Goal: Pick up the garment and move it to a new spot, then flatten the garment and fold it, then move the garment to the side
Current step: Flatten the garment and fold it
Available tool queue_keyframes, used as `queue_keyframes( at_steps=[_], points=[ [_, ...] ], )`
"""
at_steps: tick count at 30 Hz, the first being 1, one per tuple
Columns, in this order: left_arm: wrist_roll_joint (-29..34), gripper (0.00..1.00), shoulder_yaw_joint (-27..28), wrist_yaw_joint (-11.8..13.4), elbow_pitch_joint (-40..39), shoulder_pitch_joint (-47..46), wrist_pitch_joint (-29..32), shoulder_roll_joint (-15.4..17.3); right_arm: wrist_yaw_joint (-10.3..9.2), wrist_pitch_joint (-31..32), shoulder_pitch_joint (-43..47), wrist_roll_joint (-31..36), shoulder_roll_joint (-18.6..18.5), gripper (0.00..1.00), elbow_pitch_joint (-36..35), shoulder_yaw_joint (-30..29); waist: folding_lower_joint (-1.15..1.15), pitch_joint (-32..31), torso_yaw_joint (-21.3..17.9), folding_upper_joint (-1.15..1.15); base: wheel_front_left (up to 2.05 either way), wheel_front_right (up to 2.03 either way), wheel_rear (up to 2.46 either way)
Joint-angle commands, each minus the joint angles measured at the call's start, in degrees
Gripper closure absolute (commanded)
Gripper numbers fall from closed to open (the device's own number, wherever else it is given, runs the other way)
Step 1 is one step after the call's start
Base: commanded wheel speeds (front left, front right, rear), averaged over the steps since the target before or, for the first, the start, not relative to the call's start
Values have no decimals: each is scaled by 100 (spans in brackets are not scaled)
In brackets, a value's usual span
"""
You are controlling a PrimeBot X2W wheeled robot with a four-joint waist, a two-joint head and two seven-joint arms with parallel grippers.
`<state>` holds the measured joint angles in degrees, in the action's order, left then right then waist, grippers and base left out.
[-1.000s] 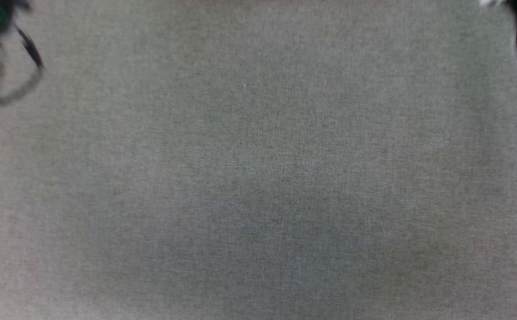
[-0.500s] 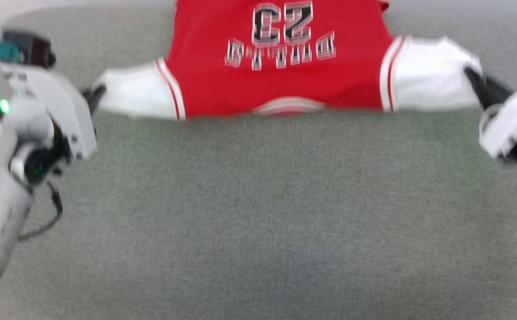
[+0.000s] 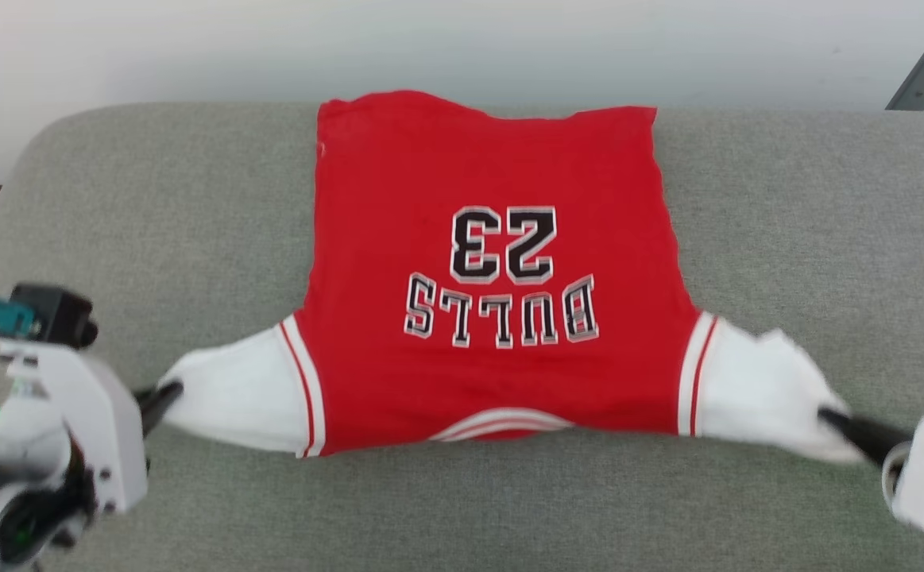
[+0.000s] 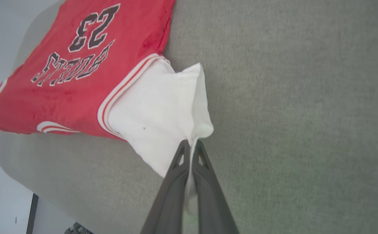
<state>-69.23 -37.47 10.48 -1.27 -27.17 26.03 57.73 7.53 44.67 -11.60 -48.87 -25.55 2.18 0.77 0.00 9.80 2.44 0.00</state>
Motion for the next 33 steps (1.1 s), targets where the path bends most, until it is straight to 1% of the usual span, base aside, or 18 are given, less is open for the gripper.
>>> queue_keyframes(
  at_steps=[1,4,7,8,9,12,14,17,19,22,25,26,27,28,29,31,33],
  points=[
    [-71,100,44,99,-139,123,12,85,-9,101,150,17,27,100,-107,-74,0,-17,2,0,0,0,0],
    [-314,100,113,518,-791,721,31,495,-9,646,707,83,167,100,-593,-397,0,9,11,0,0,0,0],
    [-475,100,190,823,-1266,1167,-103,795,-9,1128,1191,146,362,100,-1028,-662,0,60,26,0,0,0,0],
    [-566,100,240,980,-1440,1426,-260,903,-9,1441,1476,171,537,100,-1264,-801,0,103,35,0,0,0,0],
    [-566,100,240,980,-1440,1426,-260,903,-9,1441,1476,171,537,100,-1264,-801,0,103,35,0,0,0,0],
    [-630,100,275,1148,-1614,1740,-459,1046,-9,1816,1789,269,746,100,-1585,-1007,0,178,43,0,0,0,0],
    [-582,100,272,1209,-1654,1887,-607,1067,-9,1857,1847,464,861,100,-1754,-1095,0,242,40,0,0,0,0],
    [-464,100,172,1193,-1573,2015,-768,943,-9,1759,1878,805,1036,100,-1757,-1068,0,333,38,0,0,0,0],
    [-365,100,96,1123,-1474,2016,-834,834,-9,1560,1791,1049,1145,100,-1635,-988,0,379,33,0,0,0,0],
    [-229,100,5,1051,-1280,1907,-909,646,-9,1184,1627,1365,1216,100,-1339,-786,0,433,25,0,0,0,0],
    [-55,100,-88,964,-1118,1786,-965,476,-9,839,1481,1634,1174,99,-911,-552,0,457,26,0,0,0,0],
    [-18,100,-116,938,-1071,1755,-973,426,-10,736,1433,1679,1168,71,-754,-487,0,461,28,0,0,0,0],
    [41,100,-144,918,-1024,1714,-998,382,-10,649,1380,1699,1153,49,-613,-416,0,465,30,0,0,0,0],
    [63,100,-161,880,-989,1671,-1009,319,-10,578,1335,1709,1140,18,-495,-350,0,465,31,0,0,0,0],
    [102,100,-182,853,-966,1654,-1044,268,-10,521,1306,1702,1130,0,-397,-302,0,465,31,0,0,0,0],
    [162,100,-211,811,-911,1624,-1102,188,-13,474,1237,1668,1064,0,-325,-221,0,463,29,0,0,0,0],
    [189,100,-232,764,-876,1615,-1147,125,-24,436,1195,1604,971,0,-382,-264,0,465,24,0,0,0,0]
  ],
)
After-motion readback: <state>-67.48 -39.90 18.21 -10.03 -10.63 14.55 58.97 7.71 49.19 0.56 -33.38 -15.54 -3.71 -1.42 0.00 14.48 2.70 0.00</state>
